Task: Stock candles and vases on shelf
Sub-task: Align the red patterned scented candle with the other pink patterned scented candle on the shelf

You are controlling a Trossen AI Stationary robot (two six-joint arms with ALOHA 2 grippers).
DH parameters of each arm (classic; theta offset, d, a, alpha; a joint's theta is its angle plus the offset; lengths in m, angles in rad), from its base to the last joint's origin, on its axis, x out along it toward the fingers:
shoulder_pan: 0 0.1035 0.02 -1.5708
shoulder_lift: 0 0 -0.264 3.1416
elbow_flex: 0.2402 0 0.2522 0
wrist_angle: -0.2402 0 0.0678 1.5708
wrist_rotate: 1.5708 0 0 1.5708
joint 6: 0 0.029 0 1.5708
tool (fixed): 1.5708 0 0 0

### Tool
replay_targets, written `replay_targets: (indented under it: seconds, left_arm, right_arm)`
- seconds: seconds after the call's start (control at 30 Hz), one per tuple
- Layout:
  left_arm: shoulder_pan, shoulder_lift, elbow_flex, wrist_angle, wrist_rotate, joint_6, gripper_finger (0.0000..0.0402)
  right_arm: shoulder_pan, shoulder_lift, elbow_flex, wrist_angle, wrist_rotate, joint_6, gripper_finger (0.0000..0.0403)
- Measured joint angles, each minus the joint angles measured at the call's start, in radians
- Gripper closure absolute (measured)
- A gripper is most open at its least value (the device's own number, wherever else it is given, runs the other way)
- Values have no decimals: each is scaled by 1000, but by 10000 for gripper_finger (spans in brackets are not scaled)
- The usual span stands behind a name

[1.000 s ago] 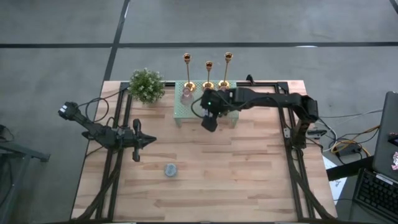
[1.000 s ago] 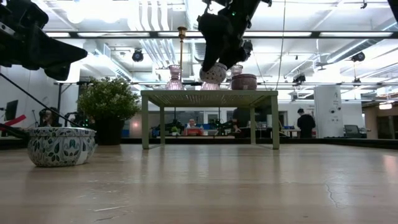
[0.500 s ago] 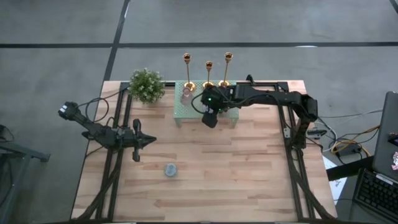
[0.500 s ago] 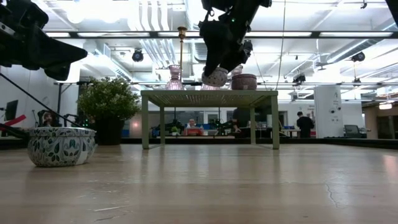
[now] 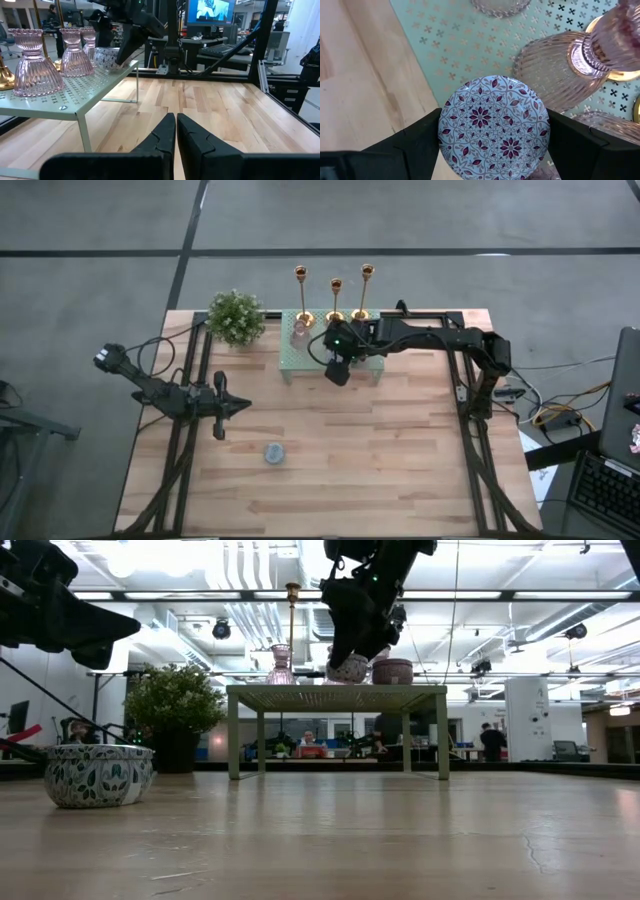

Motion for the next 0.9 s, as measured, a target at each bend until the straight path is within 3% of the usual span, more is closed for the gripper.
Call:
replay_targets:
  seconds: [0.9]
  left_arm:
    - [0,0,0,0,0,0,381]
  right_arm:
    - [0,0,-15,24,1,-14,101]
